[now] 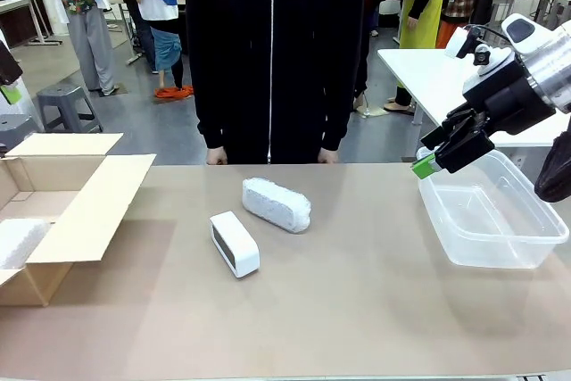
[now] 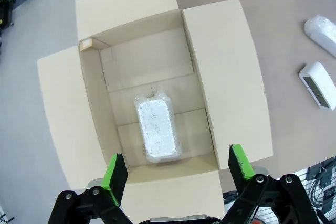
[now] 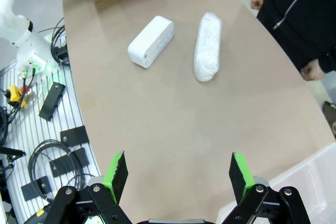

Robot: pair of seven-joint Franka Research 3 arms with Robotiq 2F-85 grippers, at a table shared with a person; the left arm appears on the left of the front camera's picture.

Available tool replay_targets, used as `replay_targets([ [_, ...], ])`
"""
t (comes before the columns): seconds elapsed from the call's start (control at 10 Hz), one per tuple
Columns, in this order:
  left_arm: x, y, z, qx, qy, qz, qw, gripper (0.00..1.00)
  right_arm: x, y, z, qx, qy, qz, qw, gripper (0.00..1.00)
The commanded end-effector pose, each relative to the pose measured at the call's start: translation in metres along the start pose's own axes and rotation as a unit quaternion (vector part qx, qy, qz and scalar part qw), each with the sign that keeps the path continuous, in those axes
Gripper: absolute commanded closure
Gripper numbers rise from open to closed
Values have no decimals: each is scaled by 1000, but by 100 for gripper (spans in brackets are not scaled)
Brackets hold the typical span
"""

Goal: Separate and place wrapped and unwrapped clocks.
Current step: Pick up the Digital clock indicated by the person.

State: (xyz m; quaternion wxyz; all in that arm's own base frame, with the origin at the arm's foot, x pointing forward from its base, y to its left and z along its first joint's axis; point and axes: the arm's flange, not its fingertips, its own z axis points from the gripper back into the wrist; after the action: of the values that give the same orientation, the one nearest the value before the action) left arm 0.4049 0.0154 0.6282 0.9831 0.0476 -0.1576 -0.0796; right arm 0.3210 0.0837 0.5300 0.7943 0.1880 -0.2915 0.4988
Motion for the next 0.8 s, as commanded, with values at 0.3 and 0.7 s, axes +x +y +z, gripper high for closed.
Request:
replay_targets([
  [0.3,0,2,1,1,-3,-7,1000,0,0,-1,-2,10,-10,-2,1000,0],
  [0.7,-1,-33,4,-86,-19,-26,996,0,0,-1,-2,10,-10,-2,1000,0],
])
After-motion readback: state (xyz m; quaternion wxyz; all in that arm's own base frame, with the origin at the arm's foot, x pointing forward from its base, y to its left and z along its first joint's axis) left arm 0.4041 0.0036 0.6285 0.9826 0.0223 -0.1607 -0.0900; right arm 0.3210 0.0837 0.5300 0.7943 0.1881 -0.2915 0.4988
